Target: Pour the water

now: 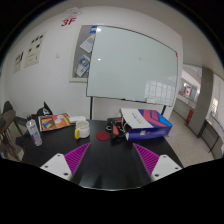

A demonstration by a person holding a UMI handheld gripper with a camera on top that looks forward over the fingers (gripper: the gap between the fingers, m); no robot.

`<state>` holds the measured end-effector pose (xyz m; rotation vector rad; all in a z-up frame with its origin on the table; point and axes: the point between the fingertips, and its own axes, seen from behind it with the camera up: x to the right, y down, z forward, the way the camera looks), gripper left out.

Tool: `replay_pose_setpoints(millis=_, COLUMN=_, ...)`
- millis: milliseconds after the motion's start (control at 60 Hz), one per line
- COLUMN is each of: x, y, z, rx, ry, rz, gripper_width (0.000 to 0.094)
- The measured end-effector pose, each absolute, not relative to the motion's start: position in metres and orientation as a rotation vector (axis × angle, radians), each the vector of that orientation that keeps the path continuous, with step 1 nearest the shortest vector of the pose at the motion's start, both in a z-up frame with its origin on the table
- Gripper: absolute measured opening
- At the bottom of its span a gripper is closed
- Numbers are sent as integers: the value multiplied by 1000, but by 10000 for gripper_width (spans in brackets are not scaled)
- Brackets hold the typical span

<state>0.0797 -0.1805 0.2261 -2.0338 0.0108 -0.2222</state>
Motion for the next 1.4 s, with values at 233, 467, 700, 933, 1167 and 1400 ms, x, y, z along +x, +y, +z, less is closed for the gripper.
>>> replay_pose_setpoints(millis=233, x=61, y=-188, z=196, rx=-2060, ry=45, rz=-251, gripper_width=846)
replay_pose_setpoints(millis=467, x=-17, y=-209, z=127, rx=-2118, ry=13, rz=-231, gripper_width=839)
replay_pose_setpoints(millis=700, x=-178, y=-174, z=67, rx=-2152, ry=-47, rz=-22, gripper_width=848)
replay_pose_setpoints(millis=933, x=-305, y=-84, z=63, rx=-2058, ry=-135, rz=90, gripper_width=848)
replay_pose_setpoints(millis=1167, x=-338, y=-5, z=62, rx=-1975, ry=-88, rz=95, gripper_width=805)
replay_pose_setpoints(millis=1400, x=-339, y=21, z=64, rx=-1894, ry=-91, rz=74, gripper_width=488)
